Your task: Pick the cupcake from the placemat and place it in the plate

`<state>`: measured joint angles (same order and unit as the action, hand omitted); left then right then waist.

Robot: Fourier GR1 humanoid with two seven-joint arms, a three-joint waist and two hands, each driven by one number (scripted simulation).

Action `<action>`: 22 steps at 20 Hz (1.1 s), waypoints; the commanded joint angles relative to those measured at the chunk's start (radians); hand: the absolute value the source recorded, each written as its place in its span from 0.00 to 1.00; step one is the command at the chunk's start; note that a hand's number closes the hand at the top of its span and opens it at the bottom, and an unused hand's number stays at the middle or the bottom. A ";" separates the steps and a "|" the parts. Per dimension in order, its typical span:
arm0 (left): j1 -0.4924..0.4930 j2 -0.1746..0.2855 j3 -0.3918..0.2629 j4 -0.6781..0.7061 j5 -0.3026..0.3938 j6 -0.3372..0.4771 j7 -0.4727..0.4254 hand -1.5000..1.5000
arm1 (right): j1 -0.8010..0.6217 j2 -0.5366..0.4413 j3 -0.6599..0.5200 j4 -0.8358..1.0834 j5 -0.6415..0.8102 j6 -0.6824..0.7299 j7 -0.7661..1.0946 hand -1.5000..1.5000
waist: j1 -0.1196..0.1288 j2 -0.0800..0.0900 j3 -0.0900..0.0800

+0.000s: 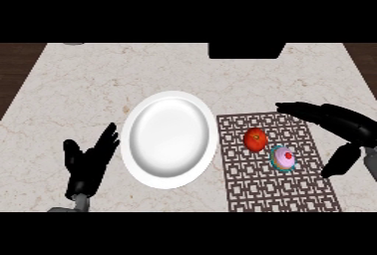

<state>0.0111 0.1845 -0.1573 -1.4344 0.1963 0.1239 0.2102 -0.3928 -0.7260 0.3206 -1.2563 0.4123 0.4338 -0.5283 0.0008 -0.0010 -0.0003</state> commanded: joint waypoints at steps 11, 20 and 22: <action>-0.045 -0.043 0.041 -0.011 -0.039 -0.009 0.065 0.50 | 0.146 0.101 -0.070 -0.162 0.211 0.013 0.070 0.00 | -0.004 0.000 0.000; -0.049 -0.080 0.064 0.069 -0.070 -0.031 -0.008 0.50 | 0.136 0.233 -0.051 -0.038 0.399 -0.067 0.054 0.00 | 0.000 0.002 0.000; 0.055 -0.033 0.079 -0.026 -0.041 -0.093 -0.010 0.50 | 0.170 0.238 -0.071 -0.028 0.412 -0.078 0.013 0.00 | 0.003 0.001 0.000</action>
<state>0.0376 0.1342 -0.1049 -1.4475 0.1400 0.0676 0.2137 -0.2572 -0.5237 0.2393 -1.3183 0.7659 0.3955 -0.4804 0.0027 -0.0002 -0.0002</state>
